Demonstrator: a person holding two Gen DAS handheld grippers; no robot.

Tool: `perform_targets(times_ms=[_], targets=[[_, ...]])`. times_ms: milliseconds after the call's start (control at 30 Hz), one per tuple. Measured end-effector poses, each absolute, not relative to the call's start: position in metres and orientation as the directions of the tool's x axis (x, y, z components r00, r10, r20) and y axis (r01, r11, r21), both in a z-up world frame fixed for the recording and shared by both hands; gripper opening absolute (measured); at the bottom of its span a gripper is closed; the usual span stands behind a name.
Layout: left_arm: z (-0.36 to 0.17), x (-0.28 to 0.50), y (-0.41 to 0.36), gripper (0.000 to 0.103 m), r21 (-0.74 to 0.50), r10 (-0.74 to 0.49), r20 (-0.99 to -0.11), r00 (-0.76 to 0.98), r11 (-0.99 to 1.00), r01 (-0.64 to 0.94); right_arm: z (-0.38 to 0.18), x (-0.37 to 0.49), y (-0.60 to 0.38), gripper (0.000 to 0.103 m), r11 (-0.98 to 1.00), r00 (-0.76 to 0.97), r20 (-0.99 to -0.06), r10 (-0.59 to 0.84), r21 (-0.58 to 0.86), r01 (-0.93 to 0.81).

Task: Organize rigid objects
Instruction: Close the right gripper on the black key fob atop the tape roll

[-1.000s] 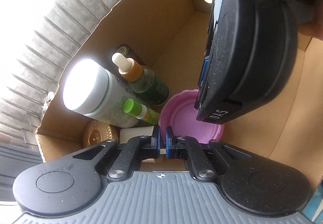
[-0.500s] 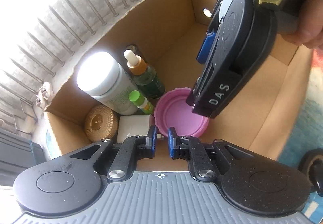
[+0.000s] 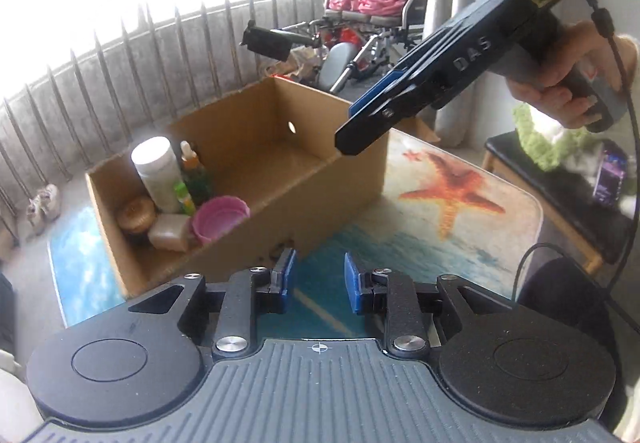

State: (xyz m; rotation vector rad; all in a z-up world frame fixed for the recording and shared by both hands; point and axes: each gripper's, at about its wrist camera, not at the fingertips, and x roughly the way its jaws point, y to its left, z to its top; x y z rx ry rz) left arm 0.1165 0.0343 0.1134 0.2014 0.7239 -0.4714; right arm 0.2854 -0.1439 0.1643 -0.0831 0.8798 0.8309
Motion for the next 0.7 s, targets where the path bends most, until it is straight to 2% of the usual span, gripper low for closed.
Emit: perform_targets(times_ms=[133,200,233,333,500,533,600,700], targets=[[0.081,0.09,0.023,0.03,-0.031,-0.394,-0.65,0.65,0.868,0.496,0.144,0.247,-0.171,0.064,0.701,0.336,-0.698,0.632,0.331,-0.632],[0.068,0.08,0.018,0.045,-0.073,-0.422,-0.648,0.635,0.863,0.499,0.129,0.234,-0.181,0.064,0.718,0.328,-0.71,0.623,0.354,-0.6],[0.062,0.075,0.014,0.046,-0.095,-0.436,-0.646,0.627,0.861,0.5,0.122,0.231,-0.183,0.064,0.729,0.332,-0.716,0.614,0.354,-0.586],[0.046,0.076,0.002,0.046,-0.112,-0.439,-0.656,0.614,0.861,0.496,0.088,0.228,-0.184,0.064,0.764,0.338,-0.731,0.593,0.378,-0.523],[0.028,0.089,-0.011,0.044,-0.085,-0.382,-0.669,0.638,0.891,0.445,0.05,0.224,-0.183,0.064,0.753,0.329,-0.694,0.641,0.487,-0.442],[0.023,0.093,-0.013,0.043,-0.09,-0.376,-0.681,0.628,0.895,0.437,0.046,0.223,-0.182,0.064,0.756,0.342,-0.687,0.641,0.488,-0.436],[0.018,0.095,-0.013,0.033,-0.111,-0.38,-0.685,0.622,0.898,0.426,0.045,0.22,-0.181,0.064,0.758,0.354,-0.682,0.64,0.486,-0.434],[0.015,0.093,-0.013,0.029,-0.112,-0.373,-0.673,0.639,0.905,0.41,0.043,0.219,-0.18,0.064,0.759,0.345,-0.688,0.638,0.486,-0.434]])
